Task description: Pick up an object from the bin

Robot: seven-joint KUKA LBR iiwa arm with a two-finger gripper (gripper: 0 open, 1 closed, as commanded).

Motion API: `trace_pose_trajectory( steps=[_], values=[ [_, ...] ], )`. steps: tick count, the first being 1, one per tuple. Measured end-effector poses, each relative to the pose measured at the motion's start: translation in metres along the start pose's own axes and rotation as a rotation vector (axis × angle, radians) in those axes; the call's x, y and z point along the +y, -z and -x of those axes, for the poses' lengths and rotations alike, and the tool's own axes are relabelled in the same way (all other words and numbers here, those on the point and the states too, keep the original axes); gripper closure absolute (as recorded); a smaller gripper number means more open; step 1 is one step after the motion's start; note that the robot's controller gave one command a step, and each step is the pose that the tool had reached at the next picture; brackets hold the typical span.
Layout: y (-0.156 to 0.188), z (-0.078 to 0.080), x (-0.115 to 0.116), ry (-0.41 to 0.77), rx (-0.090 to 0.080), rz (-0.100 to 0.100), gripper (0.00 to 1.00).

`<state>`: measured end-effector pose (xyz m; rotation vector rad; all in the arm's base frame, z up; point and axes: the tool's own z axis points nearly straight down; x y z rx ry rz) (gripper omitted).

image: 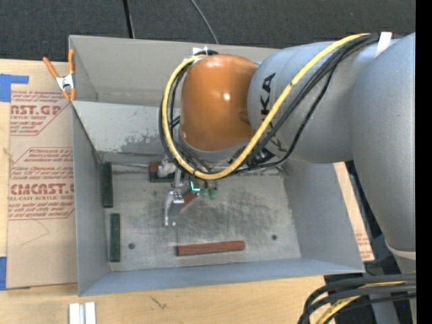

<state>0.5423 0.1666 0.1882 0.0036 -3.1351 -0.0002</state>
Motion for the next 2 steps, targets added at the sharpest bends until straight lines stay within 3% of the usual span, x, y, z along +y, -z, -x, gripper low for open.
trace_pose_trajectory(
  steps=[1, 2],
  values=[
    [0.004, 0.002, -0.001, -0.001, -0.007, 0.001, 0.0],
    [-0.03, -0.028, -0.039, 0.006, -0.01, 0.002, 0.0]
  ],
)
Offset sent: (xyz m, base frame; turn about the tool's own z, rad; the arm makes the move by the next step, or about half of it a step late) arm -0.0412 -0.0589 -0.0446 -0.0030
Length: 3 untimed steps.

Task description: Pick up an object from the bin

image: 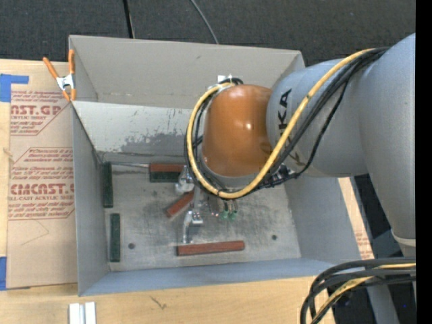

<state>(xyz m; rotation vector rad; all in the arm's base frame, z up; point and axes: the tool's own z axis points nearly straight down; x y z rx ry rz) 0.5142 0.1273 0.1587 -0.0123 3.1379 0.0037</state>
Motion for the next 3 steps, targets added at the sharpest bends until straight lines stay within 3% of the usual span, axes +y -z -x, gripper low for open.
trace_pose_trajectory(
  steps=[1, 2, 3],
  values=[
    [-0.039, 0.005, -0.014, 0.117, 0.002, -0.002, 0.0],
    [-0.08, 0.055, -0.017, 0.097, -0.021, 0.004, 1.0],
    [-0.08, 0.055, -0.018, 0.097, -0.021, 0.005, 1.0]
  ],
)
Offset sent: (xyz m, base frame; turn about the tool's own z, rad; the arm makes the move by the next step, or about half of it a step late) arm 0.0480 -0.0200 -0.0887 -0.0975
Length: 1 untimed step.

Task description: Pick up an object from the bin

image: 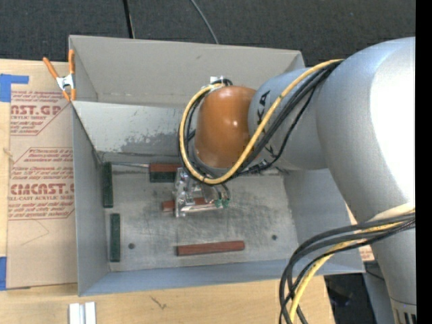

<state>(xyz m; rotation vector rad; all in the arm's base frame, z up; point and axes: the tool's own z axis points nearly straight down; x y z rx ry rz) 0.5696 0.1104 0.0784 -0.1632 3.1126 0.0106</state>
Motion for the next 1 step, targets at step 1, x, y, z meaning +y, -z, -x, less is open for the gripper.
trace_pose_trajectory(
  steps=[1],
  values=[
    [0.0388, -0.0034, -0.0049, 0.003, 0.03, -0.005, 1.0]
  ],
)
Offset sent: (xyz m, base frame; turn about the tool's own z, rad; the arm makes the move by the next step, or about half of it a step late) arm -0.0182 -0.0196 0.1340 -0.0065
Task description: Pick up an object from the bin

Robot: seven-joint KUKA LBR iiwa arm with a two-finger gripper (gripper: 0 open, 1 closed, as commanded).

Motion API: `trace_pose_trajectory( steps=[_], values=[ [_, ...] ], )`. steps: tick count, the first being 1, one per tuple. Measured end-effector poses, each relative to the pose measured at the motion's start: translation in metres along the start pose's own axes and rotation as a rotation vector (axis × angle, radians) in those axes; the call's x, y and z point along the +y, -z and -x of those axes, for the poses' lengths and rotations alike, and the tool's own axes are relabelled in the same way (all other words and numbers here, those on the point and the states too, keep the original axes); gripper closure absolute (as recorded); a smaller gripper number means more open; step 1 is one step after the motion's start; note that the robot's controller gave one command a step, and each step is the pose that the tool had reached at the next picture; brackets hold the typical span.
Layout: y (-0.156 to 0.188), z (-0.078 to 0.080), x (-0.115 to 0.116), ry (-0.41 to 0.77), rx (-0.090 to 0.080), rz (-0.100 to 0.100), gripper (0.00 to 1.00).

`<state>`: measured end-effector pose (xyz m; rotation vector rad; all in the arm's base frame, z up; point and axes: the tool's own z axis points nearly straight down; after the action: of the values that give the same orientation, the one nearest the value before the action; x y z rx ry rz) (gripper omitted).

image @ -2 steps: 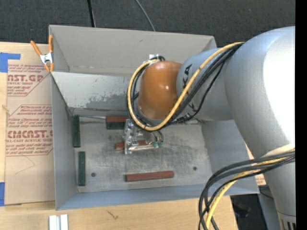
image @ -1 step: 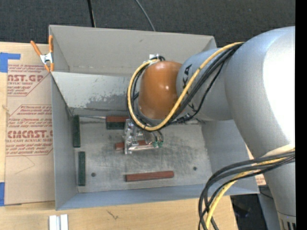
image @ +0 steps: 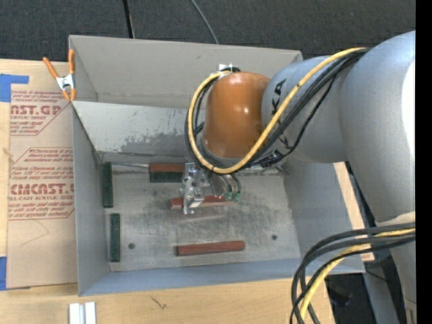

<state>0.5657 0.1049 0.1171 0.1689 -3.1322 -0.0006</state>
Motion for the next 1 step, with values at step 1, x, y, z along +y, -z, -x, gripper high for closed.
trace_pose_trajectory(
  steps=[1],
  values=[
    [0.0148, -0.0005, -0.0017, 0.001, -0.003, 0.0, 1.0]
  ],
)
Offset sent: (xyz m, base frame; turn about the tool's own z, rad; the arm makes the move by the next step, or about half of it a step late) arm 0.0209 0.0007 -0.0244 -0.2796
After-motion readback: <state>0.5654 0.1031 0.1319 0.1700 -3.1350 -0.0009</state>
